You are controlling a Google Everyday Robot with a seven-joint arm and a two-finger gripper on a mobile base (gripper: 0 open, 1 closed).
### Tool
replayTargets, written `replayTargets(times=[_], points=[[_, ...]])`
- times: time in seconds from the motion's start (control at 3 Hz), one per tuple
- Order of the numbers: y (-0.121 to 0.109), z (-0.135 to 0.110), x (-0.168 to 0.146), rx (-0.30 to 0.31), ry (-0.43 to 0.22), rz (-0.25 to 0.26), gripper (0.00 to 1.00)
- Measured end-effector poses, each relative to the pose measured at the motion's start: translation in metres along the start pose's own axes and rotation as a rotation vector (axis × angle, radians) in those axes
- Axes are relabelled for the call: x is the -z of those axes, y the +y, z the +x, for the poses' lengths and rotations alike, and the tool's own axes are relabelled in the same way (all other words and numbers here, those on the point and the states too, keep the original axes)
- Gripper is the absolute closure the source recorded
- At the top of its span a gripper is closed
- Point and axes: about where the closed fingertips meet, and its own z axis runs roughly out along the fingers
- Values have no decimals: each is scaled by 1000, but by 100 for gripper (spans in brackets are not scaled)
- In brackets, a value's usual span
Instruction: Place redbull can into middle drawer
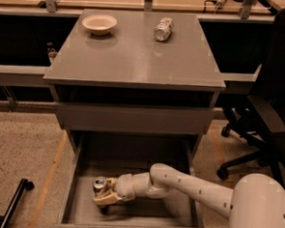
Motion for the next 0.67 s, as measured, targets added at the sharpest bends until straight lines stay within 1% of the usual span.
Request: replayTargets(times=[0.33, 0.67], points=[[-4, 5, -2, 3, 18, 31, 77], [-4, 9, -4, -3, 33, 53, 53]])
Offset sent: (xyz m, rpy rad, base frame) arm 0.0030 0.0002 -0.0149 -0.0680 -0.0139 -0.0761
